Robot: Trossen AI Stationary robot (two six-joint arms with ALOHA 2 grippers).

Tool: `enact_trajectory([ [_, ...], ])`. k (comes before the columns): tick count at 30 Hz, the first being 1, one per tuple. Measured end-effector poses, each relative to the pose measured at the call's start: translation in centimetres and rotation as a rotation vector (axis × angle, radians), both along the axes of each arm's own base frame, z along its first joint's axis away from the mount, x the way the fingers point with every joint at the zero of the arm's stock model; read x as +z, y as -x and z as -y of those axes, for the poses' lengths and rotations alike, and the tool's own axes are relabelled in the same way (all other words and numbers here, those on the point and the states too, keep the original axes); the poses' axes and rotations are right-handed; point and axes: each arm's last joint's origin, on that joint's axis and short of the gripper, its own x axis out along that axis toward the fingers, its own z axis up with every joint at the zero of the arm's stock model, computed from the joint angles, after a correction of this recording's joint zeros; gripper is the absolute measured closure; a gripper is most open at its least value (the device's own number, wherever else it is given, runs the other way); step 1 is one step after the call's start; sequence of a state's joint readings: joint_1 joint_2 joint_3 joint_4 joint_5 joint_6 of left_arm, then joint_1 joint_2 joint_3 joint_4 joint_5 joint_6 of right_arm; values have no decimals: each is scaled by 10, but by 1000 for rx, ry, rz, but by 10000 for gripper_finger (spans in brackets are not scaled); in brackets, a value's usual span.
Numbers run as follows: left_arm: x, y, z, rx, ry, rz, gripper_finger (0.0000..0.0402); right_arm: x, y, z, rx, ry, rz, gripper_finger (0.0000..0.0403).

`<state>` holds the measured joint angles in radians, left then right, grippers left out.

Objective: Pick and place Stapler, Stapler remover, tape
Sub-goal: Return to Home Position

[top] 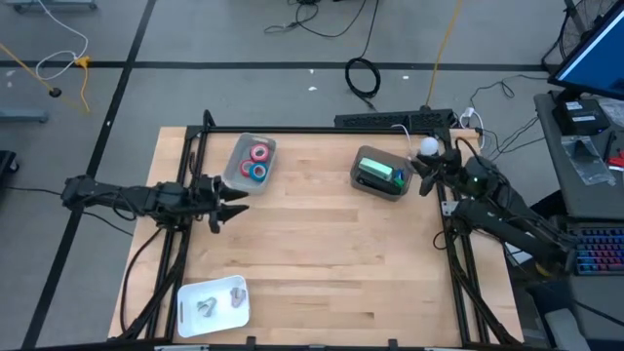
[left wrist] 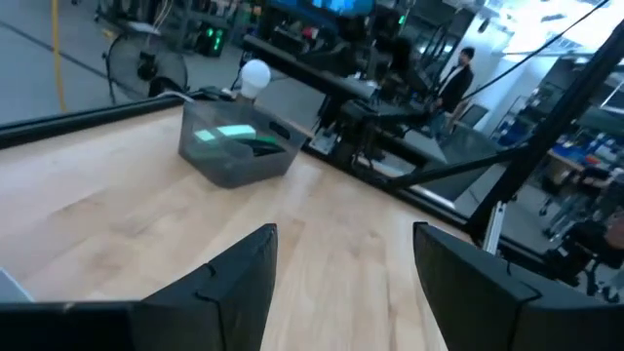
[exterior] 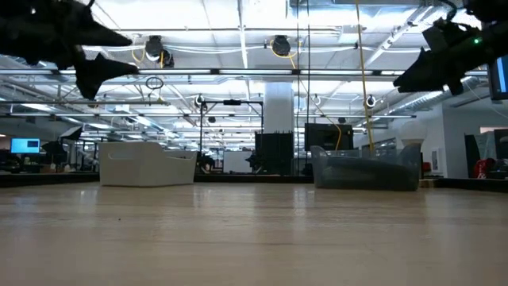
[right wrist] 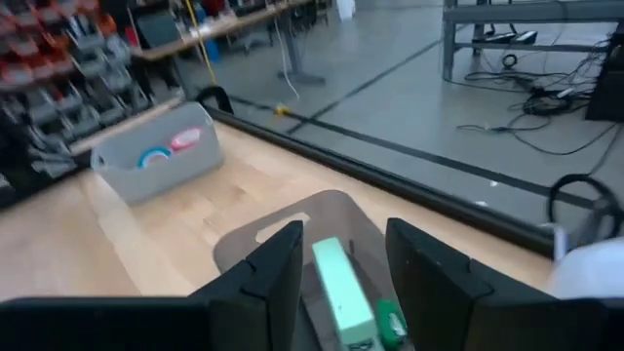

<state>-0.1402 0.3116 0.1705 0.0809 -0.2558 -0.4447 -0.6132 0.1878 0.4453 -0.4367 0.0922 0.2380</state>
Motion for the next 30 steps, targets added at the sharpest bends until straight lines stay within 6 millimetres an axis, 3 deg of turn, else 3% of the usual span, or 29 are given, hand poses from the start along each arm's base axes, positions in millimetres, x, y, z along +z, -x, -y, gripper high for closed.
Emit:
enact_trajectory([
  [10,-37,11,-2,8,-12,30,158,-44,1,0,-24,11,93,262],
  [18,-37,13,-3,18,-64,28,158,-69,-11,9,-51,53,248,263],
  [21,-36,13,-3,19,-70,42,158,-64,-11,9,-48,70,324,262],
  [30,-36,13,-3,34,-78,38,158,-68,-14,8,37,68,258,261],
])
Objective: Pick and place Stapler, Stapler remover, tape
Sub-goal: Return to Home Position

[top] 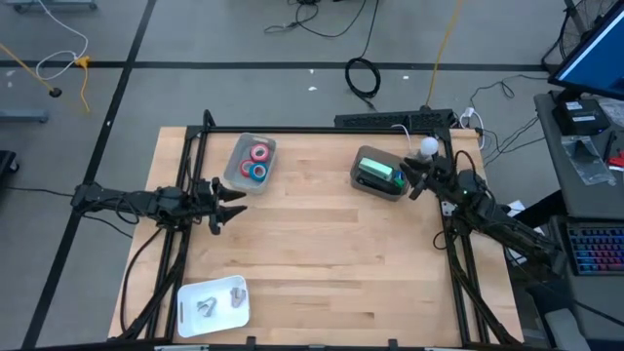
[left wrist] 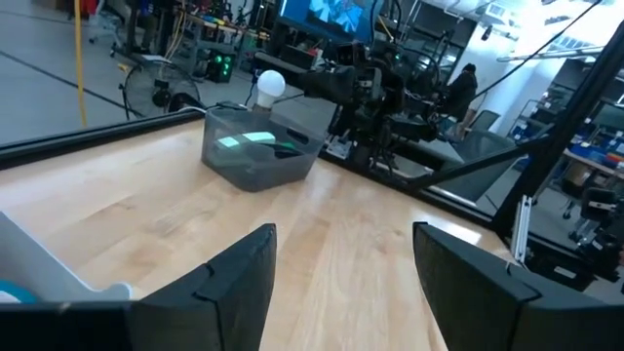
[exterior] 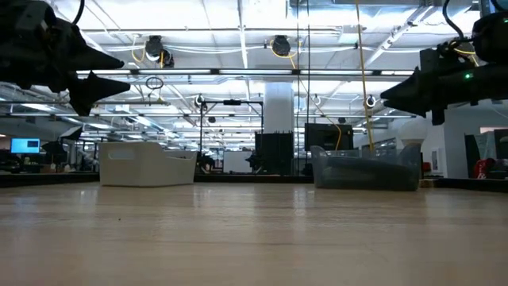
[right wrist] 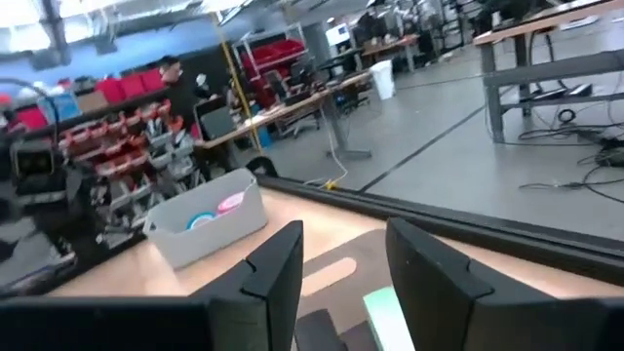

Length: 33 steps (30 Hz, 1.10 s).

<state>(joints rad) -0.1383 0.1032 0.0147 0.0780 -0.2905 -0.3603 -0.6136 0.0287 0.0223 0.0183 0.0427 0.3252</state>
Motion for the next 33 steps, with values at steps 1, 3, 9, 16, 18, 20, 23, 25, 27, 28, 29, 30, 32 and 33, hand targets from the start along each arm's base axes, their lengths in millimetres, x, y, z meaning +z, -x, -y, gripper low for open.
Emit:
enact_trajectory([
  [1,0,0,0,0,0,-1,158,-1,-1,0,16,0,-13,261],
  [3,0,0,0,0,-1,-5,158,-3,-2,0,49,-2,-50,261],
  [9,-1,0,0,-1,0,-9,158,-8,-6,2,65,-81,-55,261],
  [16,-1,0,0,-1,1,-8,158,-7,-6,2,67,-120,-25,261],
  [18,-1,0,0,-1,3,-7,158,-7,-6,2,67,-119,-25,261],
  [20,-1,0,0,-1,3,-7,158,-7,-6,2,67,-119,-24,261],
  [23,-1,0,0,-1,3,-7,158,-7,-6,2,67,-118,-24,261],
  [25,-1,0,0,-1,3,-7,158,-7,-6,2,67,-118,-23,261],
  [27,0,0,0,-1,3,-7,158,-7,-6,2,67,-117,-22,261],
  [28,0,0,0,-1,3,-7,158,-7,-6,2,67,-117,-22,261],
  [29,0,0,0,-1,3,-7,158,-7,-6,2,67,-116,-21,261],
  [30,0,0,0,-1,3,-6,158,-7,-6,2,67,-116,-21,261],
  [32,0,0,0,-1,3,-6,158,-7,-6,2,67,-116,-21,261],
  [33,0,0,0,-1,2,-6,158,-7,-6,2,67,-116,-21,261],
])
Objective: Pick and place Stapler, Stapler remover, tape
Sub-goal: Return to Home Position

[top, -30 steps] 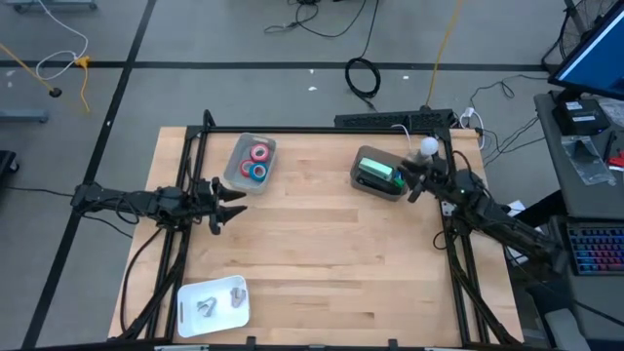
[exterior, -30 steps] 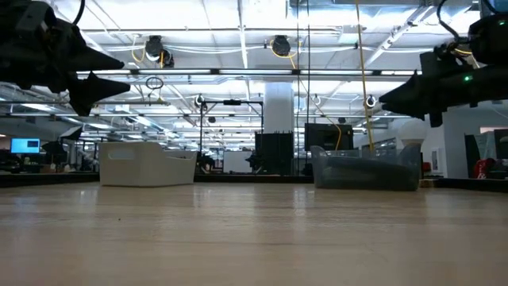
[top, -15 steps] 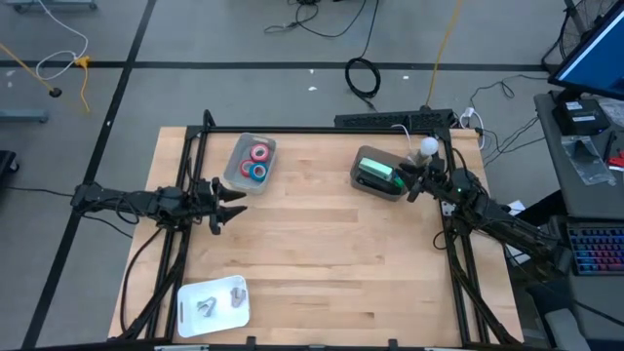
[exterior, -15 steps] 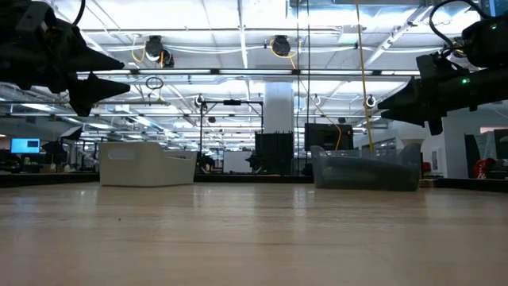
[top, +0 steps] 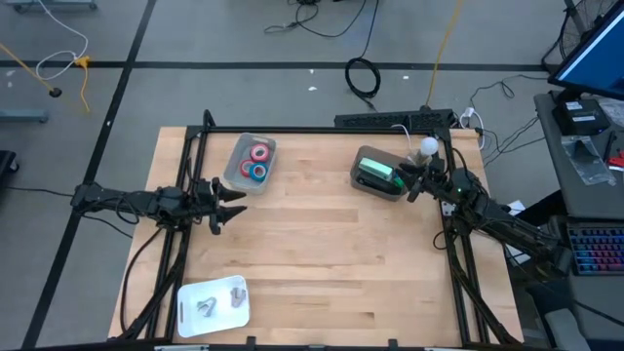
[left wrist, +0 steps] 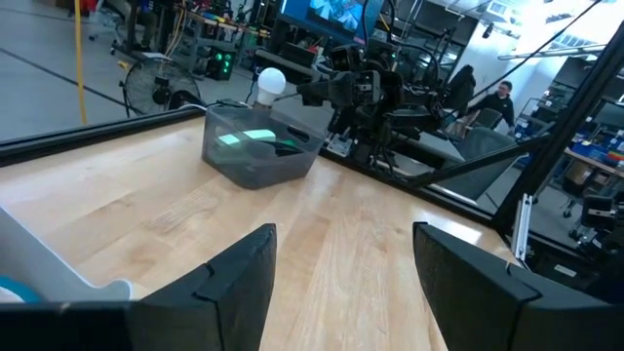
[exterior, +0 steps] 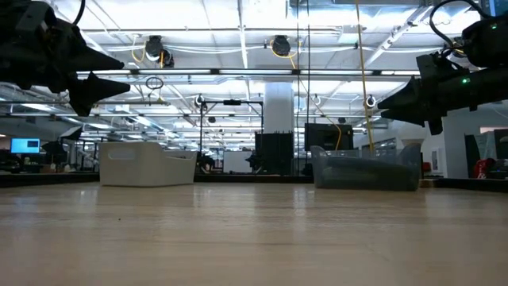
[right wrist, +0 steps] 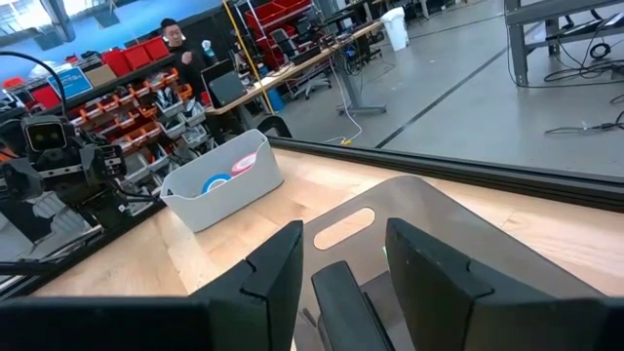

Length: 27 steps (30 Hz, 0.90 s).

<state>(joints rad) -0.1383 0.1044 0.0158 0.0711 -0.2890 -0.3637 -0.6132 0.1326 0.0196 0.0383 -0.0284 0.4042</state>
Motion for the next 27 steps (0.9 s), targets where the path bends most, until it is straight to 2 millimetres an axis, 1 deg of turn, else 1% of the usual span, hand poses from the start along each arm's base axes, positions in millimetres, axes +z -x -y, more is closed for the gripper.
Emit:
enact_trajectory([
  [27,0,0,0,-1,11,2,158,0,0,0,0,1,1,261],
])
